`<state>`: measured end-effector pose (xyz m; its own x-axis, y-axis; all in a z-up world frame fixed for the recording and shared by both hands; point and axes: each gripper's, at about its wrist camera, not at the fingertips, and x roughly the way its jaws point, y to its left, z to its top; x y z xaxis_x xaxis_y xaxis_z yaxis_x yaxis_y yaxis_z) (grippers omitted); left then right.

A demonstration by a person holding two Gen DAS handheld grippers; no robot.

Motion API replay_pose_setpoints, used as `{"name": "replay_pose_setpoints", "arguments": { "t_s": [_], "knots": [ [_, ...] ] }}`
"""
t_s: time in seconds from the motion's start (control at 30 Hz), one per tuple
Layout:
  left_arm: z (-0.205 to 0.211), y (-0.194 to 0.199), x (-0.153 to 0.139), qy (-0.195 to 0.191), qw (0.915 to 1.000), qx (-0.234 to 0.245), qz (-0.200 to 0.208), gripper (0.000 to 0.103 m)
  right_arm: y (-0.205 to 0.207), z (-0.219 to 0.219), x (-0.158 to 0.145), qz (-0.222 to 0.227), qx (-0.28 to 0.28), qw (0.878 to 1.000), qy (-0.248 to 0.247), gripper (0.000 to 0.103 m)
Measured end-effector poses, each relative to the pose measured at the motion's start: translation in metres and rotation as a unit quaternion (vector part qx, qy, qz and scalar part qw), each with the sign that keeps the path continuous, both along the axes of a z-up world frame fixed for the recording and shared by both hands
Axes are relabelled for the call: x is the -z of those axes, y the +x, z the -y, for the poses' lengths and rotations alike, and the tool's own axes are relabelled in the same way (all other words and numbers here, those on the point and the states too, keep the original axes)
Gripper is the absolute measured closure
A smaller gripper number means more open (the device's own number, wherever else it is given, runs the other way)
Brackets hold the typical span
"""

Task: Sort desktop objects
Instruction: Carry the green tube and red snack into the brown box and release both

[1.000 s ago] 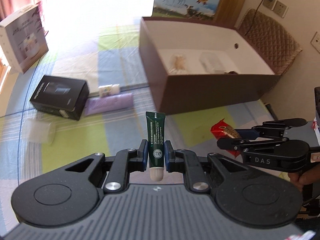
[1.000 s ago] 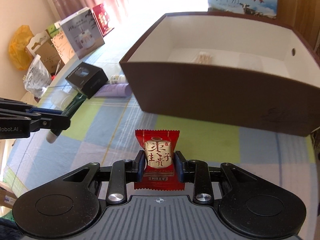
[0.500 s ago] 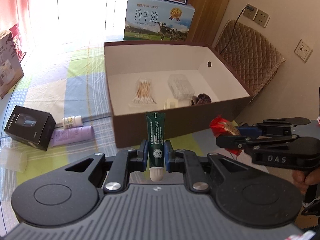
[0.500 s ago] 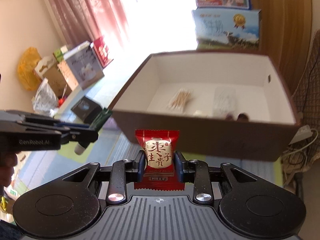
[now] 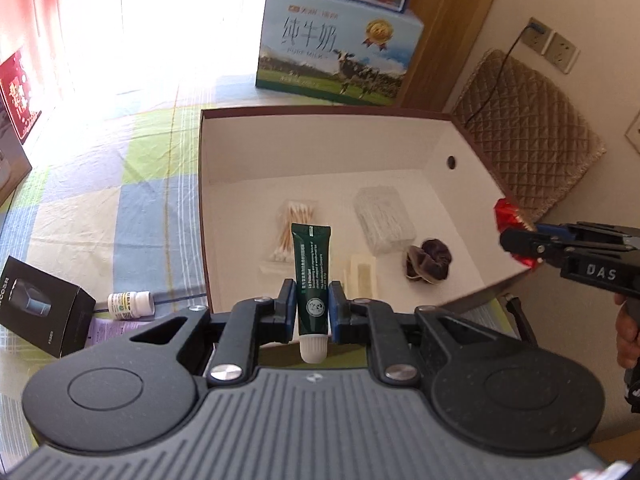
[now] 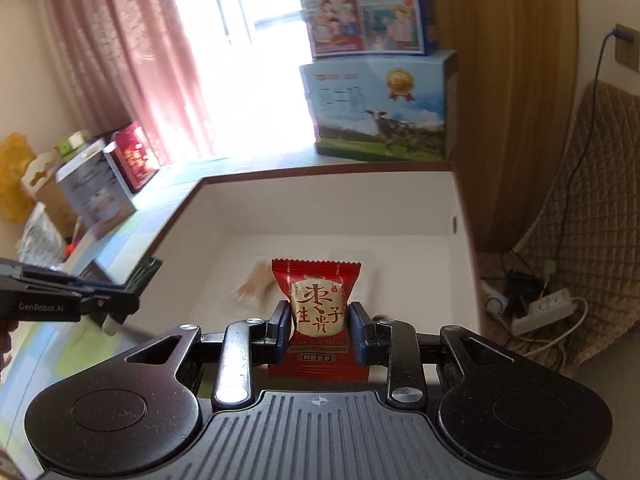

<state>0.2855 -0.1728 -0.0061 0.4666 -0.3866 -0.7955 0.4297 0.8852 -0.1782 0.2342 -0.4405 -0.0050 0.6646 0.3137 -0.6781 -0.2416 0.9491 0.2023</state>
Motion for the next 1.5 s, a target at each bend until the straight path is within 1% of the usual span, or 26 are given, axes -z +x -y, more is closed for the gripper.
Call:
{"name": "replay_pose_setpoints", "arguments": {
  "t_s": [0.2,0.37,0.6,0.83,1.1,1.17,1.23,1.3,1.4,1.5],
  "knots": [
    [0.013,0.035,0.022,0.037,0.9988,0.000,-0.032,0.090,0.037,0.009,0.009,-0.013,0.008,1.000,-0.020,0.075],
    [0.020,0.054,0.043,0.056,0.9965,0.003,-0.062,0.090,0.059,0.008,0.024,-0.033,0.000,0.998,-0.048,0.076],
    [0.035,0.067,0.060,0.087,0.9939,0.013,-0.067,0.090,0.077,0.005,0.043,-0.050,-0.010,0.994,-0.092,0.076],
    [0.046,0.075,0.071,0.115,0.9909,0.024,-0.066,0.090,0.088,0.006,0.048,-0.057,-0.009,0.992,-0.111,0.076],
    [0.052,0.081,0.077,0.125,0.9895,0.029,-0.066,0.090,0.095,0.006,0.049,-0.057,-0.006,0.991,-0.121,0.076],
    [0.053,0.083,0.077,0.122,0.9899,0.029,-0.067,0.085,0.096,0.007,0.050,-0.058,-0.005,0.991,-0.122,0.076],
    [0.055,0.083,0.076,0.116,0.9905,0.032,-0.066,0.073,0.098,0.007,0.050,-0.059,-0.004,0.990,-0.124,0.076],
    [0.058,0.083,0.074,0.120,0.9906,0.033,-0.056,0.067,0.099,0.008,0.051,-0.060,-0.003,0.990,-0.126,0.076],
    [0.060,0.082,0.074,0.122,0.9907,0.033,-0.050,0.064,0.101,0.009,0.052,-0.061,-0.002,0.990,-0.128,0.076],
    [0.059,0.082,0.074,0.118,0.9912,0.033,-0.051,0.064,0.101,0.009,0.053,-0.060,-0.001,0.989,-0.133,0.075]
  ]
}}
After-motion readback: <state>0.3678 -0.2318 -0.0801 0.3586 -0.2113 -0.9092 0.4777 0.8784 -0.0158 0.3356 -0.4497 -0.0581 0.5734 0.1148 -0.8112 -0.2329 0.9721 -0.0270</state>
